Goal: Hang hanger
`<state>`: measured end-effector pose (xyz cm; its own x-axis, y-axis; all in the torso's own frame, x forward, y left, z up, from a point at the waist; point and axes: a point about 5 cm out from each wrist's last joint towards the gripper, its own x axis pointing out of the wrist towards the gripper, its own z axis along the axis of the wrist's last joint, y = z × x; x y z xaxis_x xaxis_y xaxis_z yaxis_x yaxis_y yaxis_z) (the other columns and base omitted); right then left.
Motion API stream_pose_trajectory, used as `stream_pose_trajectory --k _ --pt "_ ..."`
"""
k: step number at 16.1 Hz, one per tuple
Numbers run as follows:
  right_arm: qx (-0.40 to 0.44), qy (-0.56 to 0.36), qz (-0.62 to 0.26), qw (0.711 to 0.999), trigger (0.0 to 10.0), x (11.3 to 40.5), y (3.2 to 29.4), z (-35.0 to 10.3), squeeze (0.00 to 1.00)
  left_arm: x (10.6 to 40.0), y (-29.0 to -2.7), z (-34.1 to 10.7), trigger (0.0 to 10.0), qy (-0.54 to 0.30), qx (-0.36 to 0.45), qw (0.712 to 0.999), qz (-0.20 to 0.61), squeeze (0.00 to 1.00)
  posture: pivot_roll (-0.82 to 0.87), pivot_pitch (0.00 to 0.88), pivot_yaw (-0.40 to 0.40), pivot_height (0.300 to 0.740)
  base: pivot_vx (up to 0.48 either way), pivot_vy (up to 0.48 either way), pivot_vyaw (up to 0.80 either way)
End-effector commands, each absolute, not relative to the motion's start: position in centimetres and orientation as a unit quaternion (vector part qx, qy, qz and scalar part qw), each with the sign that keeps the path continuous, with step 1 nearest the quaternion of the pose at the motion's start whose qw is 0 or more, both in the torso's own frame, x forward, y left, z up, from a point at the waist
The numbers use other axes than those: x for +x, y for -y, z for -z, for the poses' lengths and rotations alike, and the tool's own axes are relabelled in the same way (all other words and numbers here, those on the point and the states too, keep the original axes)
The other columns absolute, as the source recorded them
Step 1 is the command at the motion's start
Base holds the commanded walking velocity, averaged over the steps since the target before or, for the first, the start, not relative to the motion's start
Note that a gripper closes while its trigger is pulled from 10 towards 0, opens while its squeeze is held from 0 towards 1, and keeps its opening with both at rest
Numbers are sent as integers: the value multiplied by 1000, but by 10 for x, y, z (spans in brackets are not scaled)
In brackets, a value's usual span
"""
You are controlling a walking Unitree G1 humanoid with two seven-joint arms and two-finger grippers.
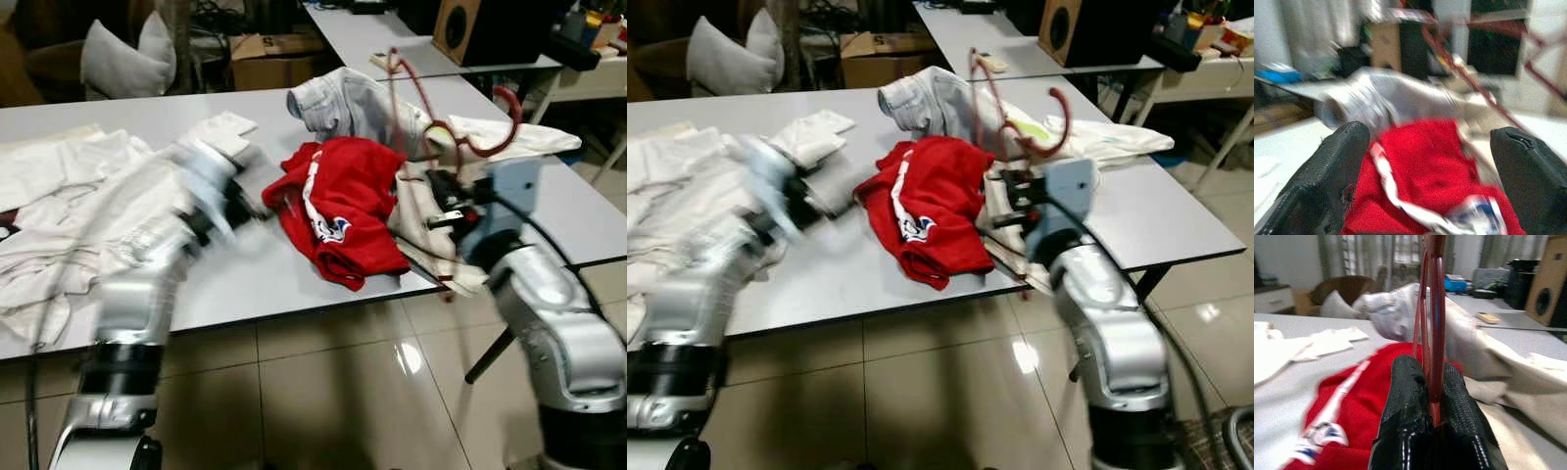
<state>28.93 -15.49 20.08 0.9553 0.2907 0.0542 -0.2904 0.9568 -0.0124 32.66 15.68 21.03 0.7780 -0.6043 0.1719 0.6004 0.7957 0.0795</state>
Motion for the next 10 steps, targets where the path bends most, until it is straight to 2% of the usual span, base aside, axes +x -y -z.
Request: stream_pose_trajectory --k 1,2,3,4,6,10 --pt "12 33 -135 990 10000 283 152 -201 0 322 -162 -209 10000 92 -7 963 255 1000 -127 0 4 740 0 0 0" --pt "23 33 -129 991 10000 280 150 -198 0 316 -164 -207 10000 93 13 969 227 863 -115 0 2 740 0 0 0" --pt "38 31 -121 992 10000 276 147 -194 0 307 -166 -206 10000 93 35 975 197 329 -107 0 2 740 0 0 0" --pt "39 21 -116 992 10000 274 146 -187 0 296 -164 -200 10000 72 22 980 184 0 -100 0 0 740 0 0 0" --pt "43 10 -109 993 10000 272 145 -182 0 287 -162 -191 10000 43 35 983 174 0 -97 0 -12 740 0 0 0" --pt "35 -2 -107 994 10000 268 146 -175 0 277 -157 -179 10000 17 46 986 162 0 -100 0 -30 740 0 313 0"
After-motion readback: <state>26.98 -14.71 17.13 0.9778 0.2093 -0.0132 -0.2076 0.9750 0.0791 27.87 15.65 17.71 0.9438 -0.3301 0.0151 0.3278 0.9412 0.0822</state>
